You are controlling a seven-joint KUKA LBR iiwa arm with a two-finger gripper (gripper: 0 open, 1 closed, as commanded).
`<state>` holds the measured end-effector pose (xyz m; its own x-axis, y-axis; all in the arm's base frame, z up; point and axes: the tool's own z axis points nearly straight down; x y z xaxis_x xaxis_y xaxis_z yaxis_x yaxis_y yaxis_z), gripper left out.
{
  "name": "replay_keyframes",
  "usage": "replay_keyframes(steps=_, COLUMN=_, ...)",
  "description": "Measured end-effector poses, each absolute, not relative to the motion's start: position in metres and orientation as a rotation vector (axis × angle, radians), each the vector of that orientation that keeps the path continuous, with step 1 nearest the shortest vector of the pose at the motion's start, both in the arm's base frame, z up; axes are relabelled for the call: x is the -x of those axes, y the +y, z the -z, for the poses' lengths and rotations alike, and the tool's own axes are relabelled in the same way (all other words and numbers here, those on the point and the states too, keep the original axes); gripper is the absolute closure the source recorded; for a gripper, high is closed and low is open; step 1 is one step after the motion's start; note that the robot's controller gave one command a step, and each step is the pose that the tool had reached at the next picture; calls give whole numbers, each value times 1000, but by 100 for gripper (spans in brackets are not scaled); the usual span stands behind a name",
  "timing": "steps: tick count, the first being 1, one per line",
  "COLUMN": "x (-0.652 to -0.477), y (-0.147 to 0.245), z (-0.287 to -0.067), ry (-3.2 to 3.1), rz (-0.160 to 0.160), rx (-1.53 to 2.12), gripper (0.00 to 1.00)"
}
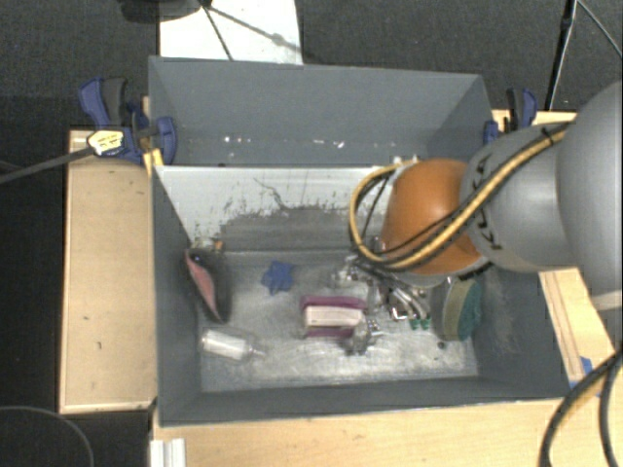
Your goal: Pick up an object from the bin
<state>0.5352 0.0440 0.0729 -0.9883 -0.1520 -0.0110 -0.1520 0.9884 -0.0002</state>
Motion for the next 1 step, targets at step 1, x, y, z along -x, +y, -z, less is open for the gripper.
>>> replay_keyframes(steps=1, x=-538, y=43, z=-76, ry=3113, rz=0, rx=239, gripper=100)
